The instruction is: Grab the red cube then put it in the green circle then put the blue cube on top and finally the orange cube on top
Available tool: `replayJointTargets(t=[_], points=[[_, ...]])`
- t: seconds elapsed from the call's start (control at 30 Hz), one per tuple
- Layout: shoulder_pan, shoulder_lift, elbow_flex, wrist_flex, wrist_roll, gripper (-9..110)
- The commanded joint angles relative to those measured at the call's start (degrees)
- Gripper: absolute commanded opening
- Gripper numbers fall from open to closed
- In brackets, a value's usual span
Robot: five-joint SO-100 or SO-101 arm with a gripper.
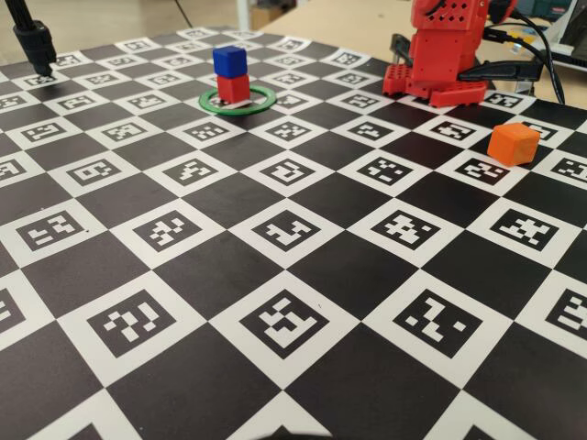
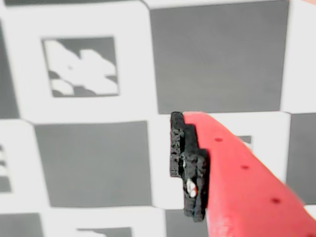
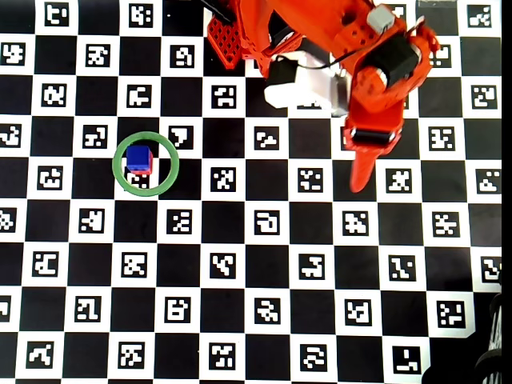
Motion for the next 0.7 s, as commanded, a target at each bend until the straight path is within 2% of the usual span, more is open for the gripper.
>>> replayJointTargets(t=[0.0,0.1,0.23,0.33,0.67], points=[[-3.96,5.36,0.7,-1.58,0.62,49],[-5.54,8.0,0.88,0.79,11.34,46],[-10.55,6.68,-1.41,3.34,15.38,45],[-13.71,2.02,-3.6,4.39,16.7,46],[-20.04,-5.45,1.67,-3.25,17.93,51]])
